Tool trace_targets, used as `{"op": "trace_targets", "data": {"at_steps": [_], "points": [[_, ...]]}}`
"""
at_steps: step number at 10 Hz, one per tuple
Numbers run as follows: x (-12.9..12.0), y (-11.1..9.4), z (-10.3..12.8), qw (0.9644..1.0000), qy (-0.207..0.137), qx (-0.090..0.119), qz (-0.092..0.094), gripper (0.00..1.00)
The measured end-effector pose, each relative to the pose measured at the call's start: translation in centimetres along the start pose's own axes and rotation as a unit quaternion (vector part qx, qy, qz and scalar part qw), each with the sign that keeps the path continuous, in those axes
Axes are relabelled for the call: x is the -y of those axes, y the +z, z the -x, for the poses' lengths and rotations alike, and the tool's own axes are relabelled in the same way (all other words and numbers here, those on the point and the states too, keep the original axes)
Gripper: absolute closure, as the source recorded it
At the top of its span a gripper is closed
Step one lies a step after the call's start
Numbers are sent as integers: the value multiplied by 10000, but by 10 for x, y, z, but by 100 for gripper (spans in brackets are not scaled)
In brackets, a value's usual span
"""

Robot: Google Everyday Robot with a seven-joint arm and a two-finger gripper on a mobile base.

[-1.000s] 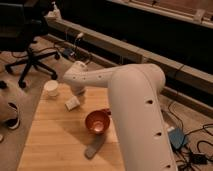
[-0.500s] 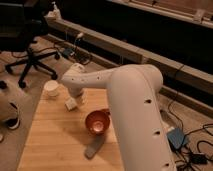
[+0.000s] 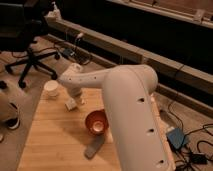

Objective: Place the white sponge in the ceramic bowl

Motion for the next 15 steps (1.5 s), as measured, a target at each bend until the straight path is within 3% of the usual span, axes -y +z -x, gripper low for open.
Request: {"op": "trace_targets", "data": {"at_steps": [10,15], "points": [[3,36,-2,9991,25,-295,294,35],[14,44,11,9985,124,-241,477,35]]}}
